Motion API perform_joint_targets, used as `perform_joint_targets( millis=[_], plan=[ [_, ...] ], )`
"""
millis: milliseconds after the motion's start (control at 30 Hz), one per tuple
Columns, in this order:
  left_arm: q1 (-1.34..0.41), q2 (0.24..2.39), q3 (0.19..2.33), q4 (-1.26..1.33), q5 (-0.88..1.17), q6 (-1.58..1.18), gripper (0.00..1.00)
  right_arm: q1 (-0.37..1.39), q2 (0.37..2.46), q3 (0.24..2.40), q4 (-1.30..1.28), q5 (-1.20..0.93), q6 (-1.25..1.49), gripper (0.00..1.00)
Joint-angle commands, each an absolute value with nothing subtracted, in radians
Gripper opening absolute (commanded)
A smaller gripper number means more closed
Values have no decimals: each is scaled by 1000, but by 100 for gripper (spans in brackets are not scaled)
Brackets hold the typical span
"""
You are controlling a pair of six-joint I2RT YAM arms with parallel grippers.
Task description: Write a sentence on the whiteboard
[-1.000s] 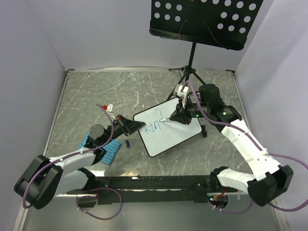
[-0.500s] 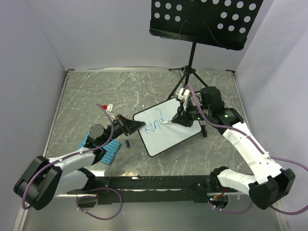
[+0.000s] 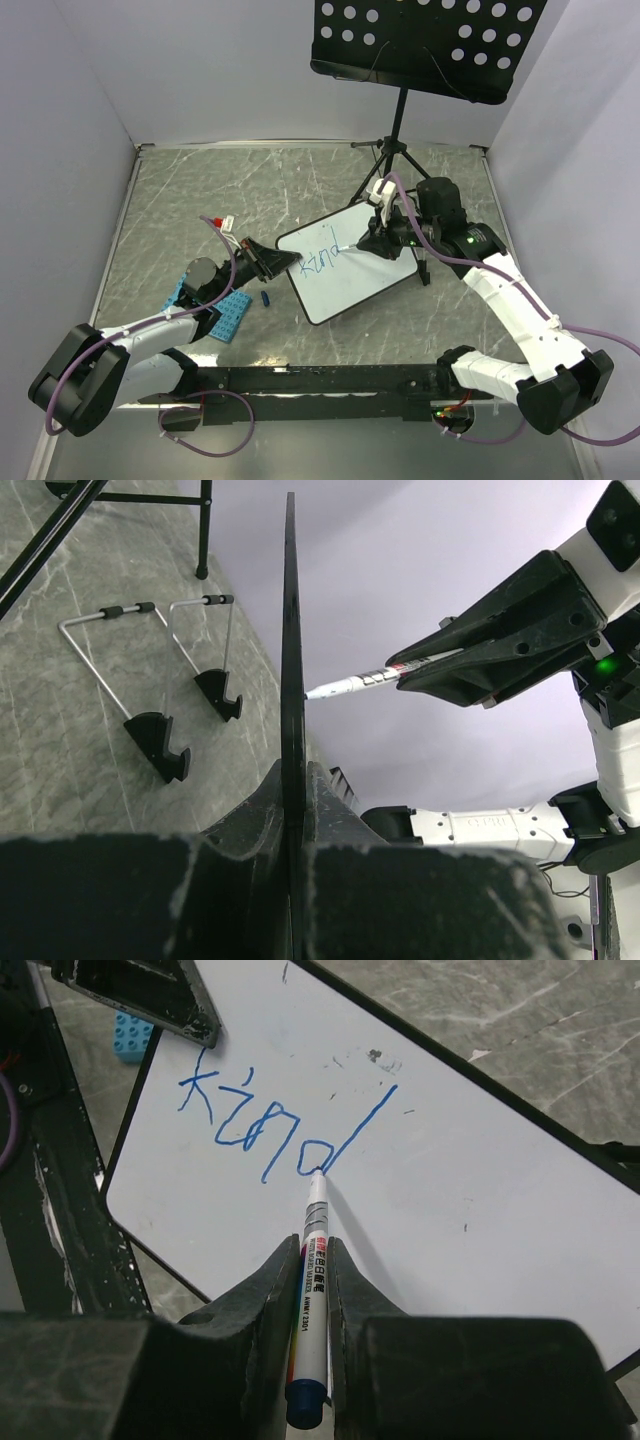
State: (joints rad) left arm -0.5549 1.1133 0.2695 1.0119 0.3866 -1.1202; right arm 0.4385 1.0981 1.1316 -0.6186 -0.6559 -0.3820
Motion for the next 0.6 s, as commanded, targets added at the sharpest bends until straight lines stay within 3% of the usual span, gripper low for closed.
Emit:
perform_joint_targets(
  millis=[0, 567],
  plan=[
    [-555, 1074, 322, 1190, 394, -1155, 1, 430, 1103, 1181, -569, -634, -373, 0],
    [-557, 1075, 341, 1174, 382, -1144, 1, 423, 1058, 1117, -606, -634, -394, 0]
  ],
)
